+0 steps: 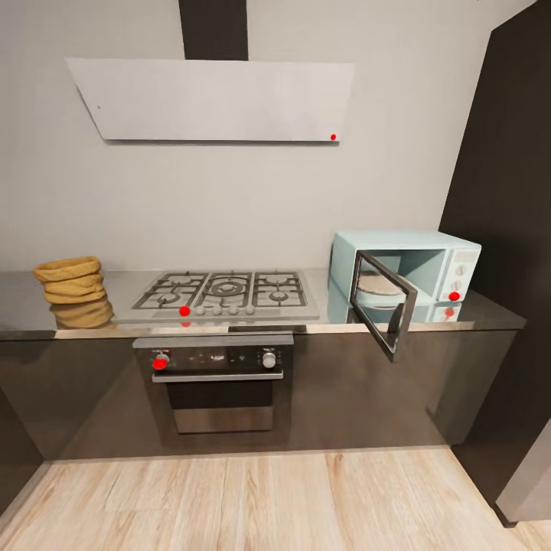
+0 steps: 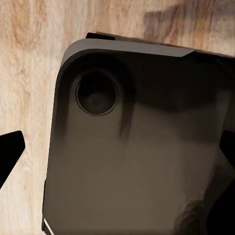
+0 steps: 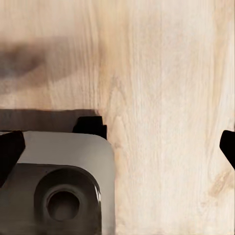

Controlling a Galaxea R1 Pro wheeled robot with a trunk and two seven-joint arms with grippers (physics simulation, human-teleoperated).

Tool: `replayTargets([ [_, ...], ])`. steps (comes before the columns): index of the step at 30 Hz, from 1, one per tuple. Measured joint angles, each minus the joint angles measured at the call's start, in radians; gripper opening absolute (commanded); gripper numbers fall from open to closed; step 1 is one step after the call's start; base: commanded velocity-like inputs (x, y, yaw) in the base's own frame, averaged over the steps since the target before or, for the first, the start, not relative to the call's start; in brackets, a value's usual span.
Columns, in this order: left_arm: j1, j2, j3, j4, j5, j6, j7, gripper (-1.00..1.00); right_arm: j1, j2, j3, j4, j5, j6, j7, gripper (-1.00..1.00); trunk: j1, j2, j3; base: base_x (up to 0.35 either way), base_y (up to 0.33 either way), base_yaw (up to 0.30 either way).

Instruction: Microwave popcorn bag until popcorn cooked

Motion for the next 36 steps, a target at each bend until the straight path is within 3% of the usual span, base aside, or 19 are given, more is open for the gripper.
replayTargets([
  [2,0.000,0.001,0.000,0.000,0.000,0.000,0.001,1.00,0.004,0.034,0.000,0.000,0.002,0.016,-0.033,1.00,0.000,0.000,0.000,0.000,0.000,0.015],
  [5,0.000,0.001,0.000,0.000,0.004,-0.001,0.001,1.00,0.006,0.048,0.001,0.000,0.004,0.021,-0.061,1.00,0.000,0.000,0.001,0.000,0.000,0.172],
  [12,0.000,0.003,-0.002,-0.001,0.122,-0.003,0.002,1.00,0.008,0.061,0.003,0.000,0.005,0.024,-0.069,1.00,0.000,0.000,0.002,0.000,0.000,0.266],
  [14,0.000,0.003,-0.002,-0.001,0.127,-0.002,0.002,1.00,0.011,0.069,0.003,0.000,0.006,0.024,-0.069,1.00,0.000,0.000,0.002,0.000,0.000,0.293],
  [22,0.000,0.002,-0.002,-0.001,0.129,-0.003,0.001,1.00,0.031,0.158,0.006,-0.002,0.014,0.019,-0.078,1.00,0.000,0.000,0.002,0.000,0.000,0.300],
  [28,0.000,0.002,-0.002,-0.001,0.129,-0.003,0.001,1.00,0.031,0.152,0.008,-0.003,0.018,0.015,-0.084,1.00,0.000,0.000,0.002,0.000,0.000,0.300],
  [32,0.000,0.002,-0.003,-0.002,0.129,-0.003,0.001,1.00,0.031,0.155,0.008,-0.003,0.114,0.013,-0.085,1.00,0.000,0.000,0.002,0.000,0.000,0.300],
  [36,0.000,0.002,-0.003,-0.001,0.129,-0.003,0.001,1.00,0.031,0.157,0.007,-0.003,0.131,0.012,-0.085,1.00,0.000,0.000,0.002,0.000,0.000,0.300],
])
